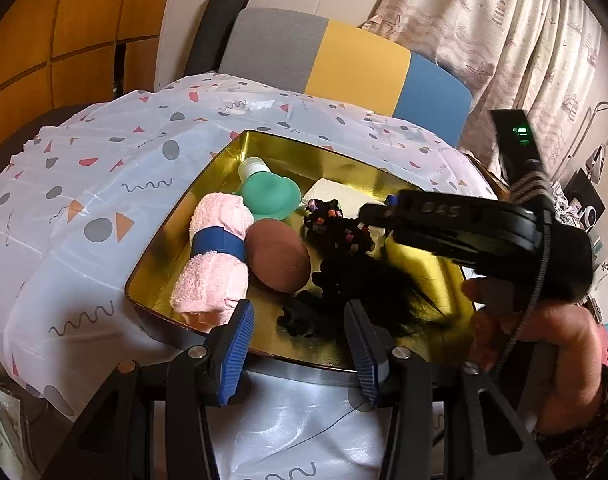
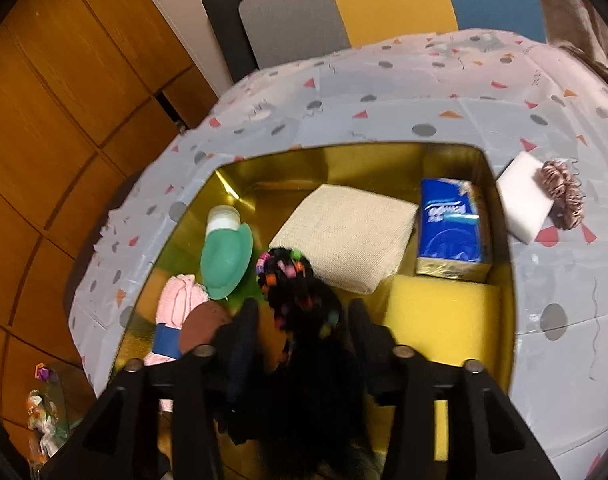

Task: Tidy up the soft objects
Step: 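Carry the beaded hair ties into the tray and open the right tool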

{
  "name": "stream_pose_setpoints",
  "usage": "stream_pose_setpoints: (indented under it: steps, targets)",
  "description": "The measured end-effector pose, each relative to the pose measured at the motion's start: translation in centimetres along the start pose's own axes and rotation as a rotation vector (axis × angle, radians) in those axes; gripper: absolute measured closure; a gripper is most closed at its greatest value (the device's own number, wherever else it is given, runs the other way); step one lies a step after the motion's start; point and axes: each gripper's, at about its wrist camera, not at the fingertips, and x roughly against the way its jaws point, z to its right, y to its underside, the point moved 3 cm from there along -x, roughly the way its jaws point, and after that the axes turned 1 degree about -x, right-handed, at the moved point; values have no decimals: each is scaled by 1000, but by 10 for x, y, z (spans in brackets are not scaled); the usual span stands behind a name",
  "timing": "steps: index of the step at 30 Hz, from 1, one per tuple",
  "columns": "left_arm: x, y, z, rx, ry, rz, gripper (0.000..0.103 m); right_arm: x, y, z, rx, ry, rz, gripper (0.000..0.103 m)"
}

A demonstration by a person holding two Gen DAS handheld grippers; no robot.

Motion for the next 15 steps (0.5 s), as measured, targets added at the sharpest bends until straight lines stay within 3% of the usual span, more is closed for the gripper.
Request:
stream_pose_setpoints:
  steps: [6, 10, 15]
  targets:
    - [0, 2, 6, -13, 24, -2, 56, 38, 2, 18, 9, 15, 75, 48]
    - [0, 6, 15, -37, 42, -7, 56, 65, 3, 40, 10, 79, 142, 45]
    - [2, 12, 33, -101, 73, -7, 56, 84, 10, 70, 9, 142, 163, 41]
